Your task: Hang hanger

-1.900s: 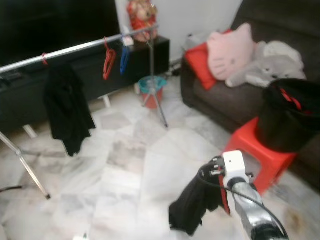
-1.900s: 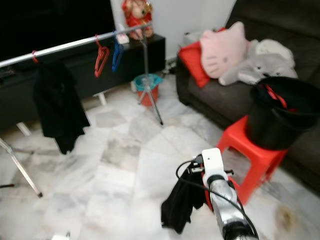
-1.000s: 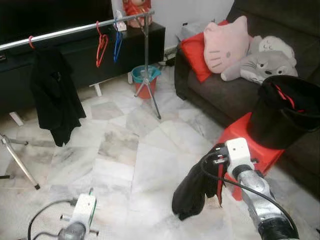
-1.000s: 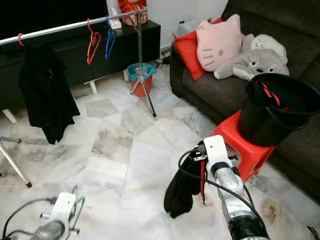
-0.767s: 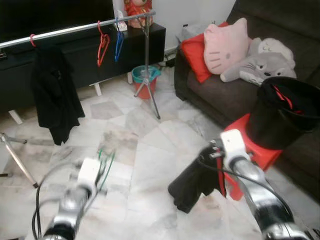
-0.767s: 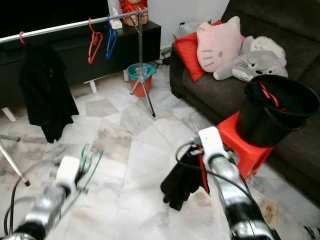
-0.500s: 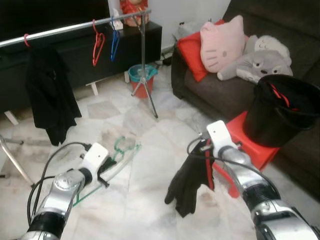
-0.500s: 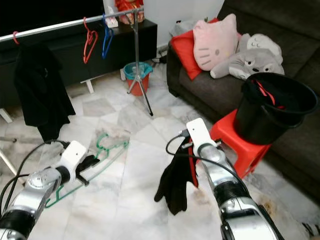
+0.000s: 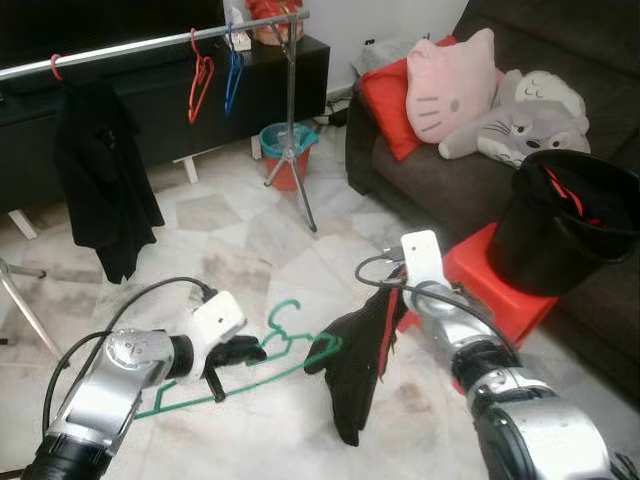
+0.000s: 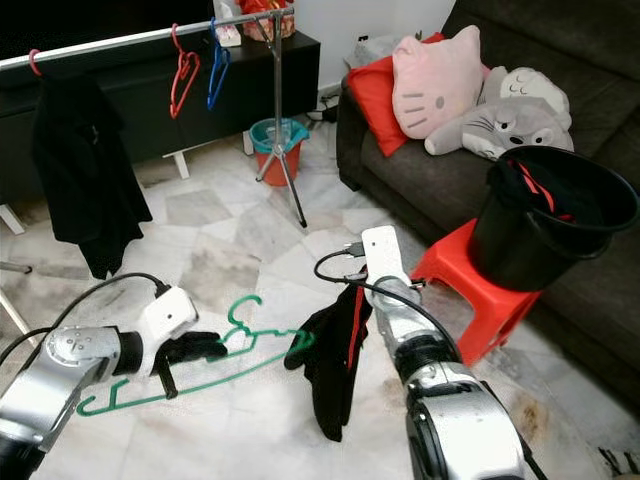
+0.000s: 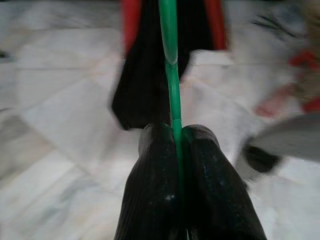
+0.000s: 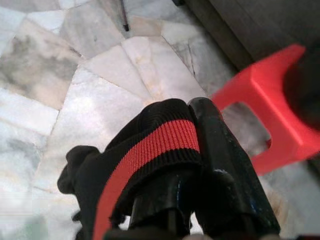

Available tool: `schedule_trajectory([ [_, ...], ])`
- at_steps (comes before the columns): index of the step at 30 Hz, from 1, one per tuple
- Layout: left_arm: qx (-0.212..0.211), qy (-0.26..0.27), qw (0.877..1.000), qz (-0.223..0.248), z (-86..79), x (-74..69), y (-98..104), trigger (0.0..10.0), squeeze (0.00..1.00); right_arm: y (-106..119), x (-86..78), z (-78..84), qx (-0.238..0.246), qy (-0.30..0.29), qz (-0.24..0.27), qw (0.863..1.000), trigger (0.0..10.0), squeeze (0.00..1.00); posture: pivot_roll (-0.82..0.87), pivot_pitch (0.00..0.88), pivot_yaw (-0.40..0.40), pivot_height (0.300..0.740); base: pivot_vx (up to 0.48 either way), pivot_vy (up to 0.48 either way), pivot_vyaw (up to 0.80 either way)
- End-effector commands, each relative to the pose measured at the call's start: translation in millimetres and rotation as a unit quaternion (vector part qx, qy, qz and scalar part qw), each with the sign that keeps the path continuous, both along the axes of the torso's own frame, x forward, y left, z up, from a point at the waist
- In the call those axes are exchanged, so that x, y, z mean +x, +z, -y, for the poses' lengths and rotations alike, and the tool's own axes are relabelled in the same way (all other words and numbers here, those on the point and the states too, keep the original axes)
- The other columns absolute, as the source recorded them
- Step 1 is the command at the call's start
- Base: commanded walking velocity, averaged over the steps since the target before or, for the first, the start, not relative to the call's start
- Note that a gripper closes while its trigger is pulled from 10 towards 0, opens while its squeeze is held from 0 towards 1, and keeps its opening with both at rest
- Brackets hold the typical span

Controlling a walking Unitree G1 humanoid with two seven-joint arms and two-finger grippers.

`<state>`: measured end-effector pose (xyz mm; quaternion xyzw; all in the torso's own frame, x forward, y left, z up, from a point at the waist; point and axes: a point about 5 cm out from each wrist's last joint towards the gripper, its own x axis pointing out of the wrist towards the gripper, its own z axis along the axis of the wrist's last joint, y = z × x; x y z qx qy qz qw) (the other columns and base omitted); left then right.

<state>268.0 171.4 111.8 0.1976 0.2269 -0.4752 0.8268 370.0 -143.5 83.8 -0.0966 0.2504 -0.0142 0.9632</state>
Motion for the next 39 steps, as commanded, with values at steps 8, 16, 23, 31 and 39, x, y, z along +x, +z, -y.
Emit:
schedule_trajectory([
  [8,-0.007,-0.080,0.996,-0.039,16.6,-18.1,17,10.0,0.00,14,8.9,1.5,0.033,-0.067,0.022,0.997,10.0,0.00,0.19,0.000,-0.079,0.740,0.000,0.000,0.00],
  [16,-0.040,-0.093,0.994,-0.041,35.3,-19.6,23,10.0,0.00,17,10.5,-11.3,0.035,-0.068,0.025,0.997,10.0,0.00,0.20,0.000,-0.085,0.740,0.000,0.000,0.00],
  [23,-0.061,-0.090,0.993,-0.039,50.3,-18.7,25,10.0,0.00,13,8.3,-24.0,0.044,-0.061,0.018,0.997,10.0,0.00,0.20,0.000,-0.086,0.740,0.000,0.000,0.00],
  [31,-0.068,-0.085,0.994,-0.034,58.9,-16.0,26,10.0,0.00,9,5.9,-32.2,0.072,-0.056,0.009,0.996,10.0,0.00,0.21,0.000,-0.086,0.740,0.000,0.000,0.00],
  [39,-0.038,-0.030,0.999,0.011,59.6,1.6,21,10.0,0.00,8,4.2,-46.5,0.099,-0.011,-0.001,0.995,10.0,0.00,0.20,0.000,-0.086,0.740,0.000,0.000,0.00],
])
